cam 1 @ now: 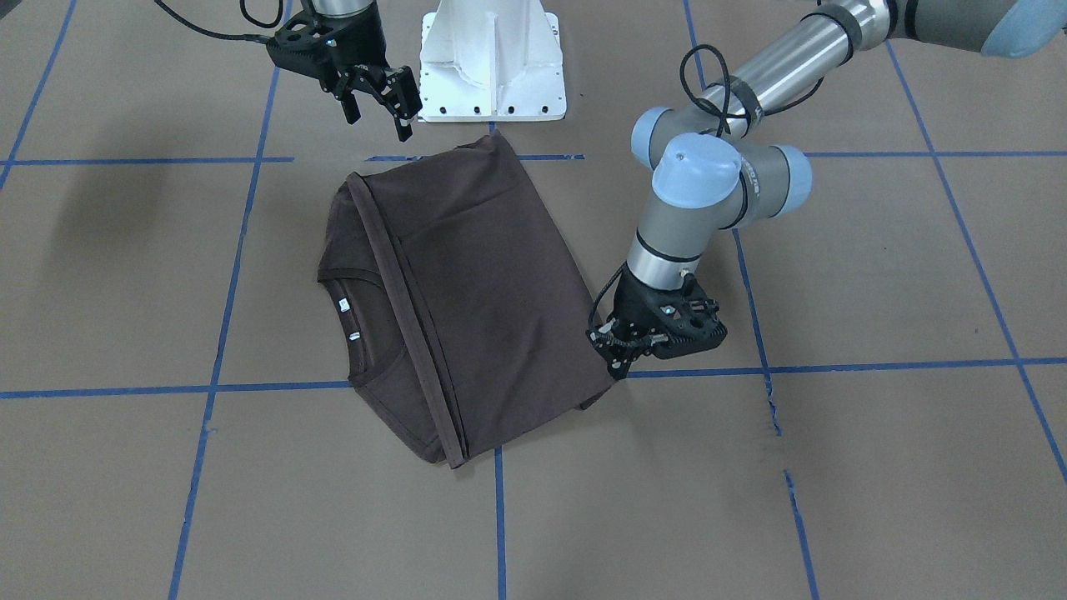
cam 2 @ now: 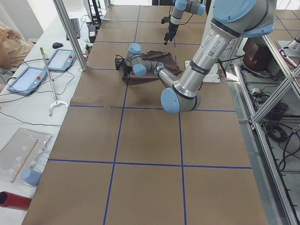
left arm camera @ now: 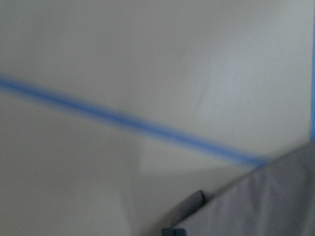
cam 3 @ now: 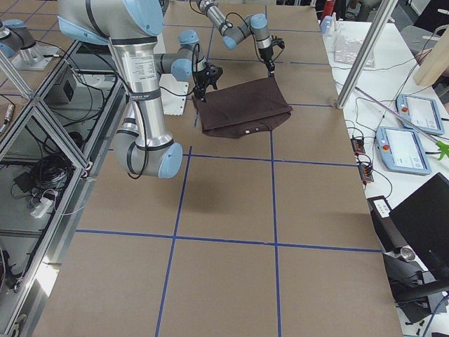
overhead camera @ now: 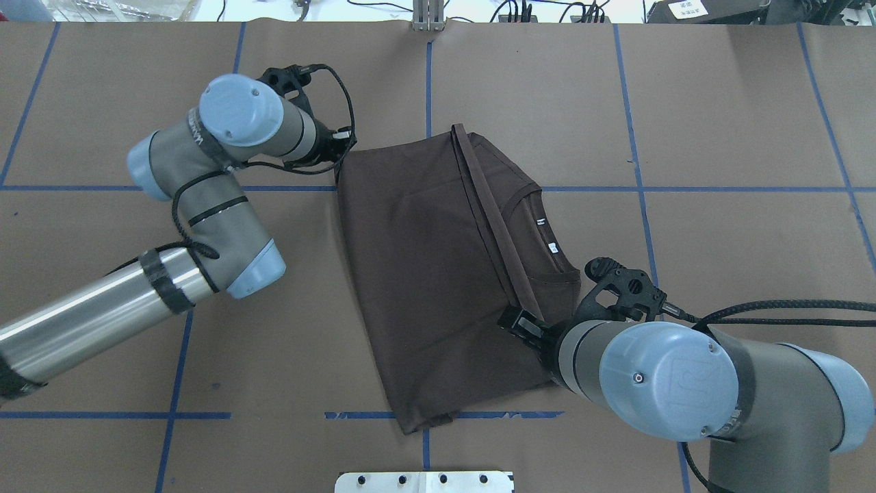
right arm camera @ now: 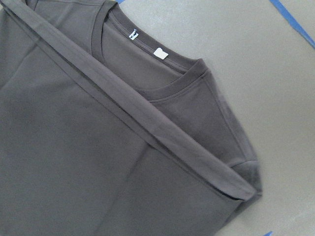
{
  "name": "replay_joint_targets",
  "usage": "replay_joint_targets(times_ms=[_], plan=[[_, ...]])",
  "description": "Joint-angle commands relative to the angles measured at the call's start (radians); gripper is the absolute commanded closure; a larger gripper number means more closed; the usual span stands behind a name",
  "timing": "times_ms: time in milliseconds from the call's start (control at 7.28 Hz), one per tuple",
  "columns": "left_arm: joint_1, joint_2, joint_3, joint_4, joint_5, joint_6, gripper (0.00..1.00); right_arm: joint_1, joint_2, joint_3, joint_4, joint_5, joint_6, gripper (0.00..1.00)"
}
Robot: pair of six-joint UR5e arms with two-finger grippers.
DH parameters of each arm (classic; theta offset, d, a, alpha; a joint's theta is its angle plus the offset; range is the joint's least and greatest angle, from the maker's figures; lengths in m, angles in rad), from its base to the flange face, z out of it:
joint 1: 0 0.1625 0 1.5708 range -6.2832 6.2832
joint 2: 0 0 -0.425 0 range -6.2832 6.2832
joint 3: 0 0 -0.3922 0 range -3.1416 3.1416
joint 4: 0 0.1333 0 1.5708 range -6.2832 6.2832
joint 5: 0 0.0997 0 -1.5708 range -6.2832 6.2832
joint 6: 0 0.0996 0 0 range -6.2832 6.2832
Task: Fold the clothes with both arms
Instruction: 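Swing the left gripper farther from the robot, rotating the shirt square while right holds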
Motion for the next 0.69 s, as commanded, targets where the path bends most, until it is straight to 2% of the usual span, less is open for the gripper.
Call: replay_joint_targets(times_ms=[0,137,275,412,549], plan=[[-0.080,-0.184,0.354,-0.200,0.001,0.059,1.00,0.006,-0.005,-0.001,-0.002,-0.002,0.006,0.00],[-0.090,-0.184,0.353,-0.197,0.001,0.071,0.61,0.015,-0.002,0.000,0.003,0.009,0.004,0.00],[-0.091,-0.177,0.332,-0.203,-0.002,0.065,0.53,0.011,0.010,-0.001,0.007,0.008,0.001,0.00],[-0.090,-0.134,0.246,-0.200,-0.009,0.061,0.49,0.008,0.015,-0.006,0.007,0.008,-0.008,0.00],[-0.090,-0.035,0.097,-0.188,-0.031,0.063,0.42,0.006,0.033,-0.044,0.007,0.008,-0.013,0.00]])
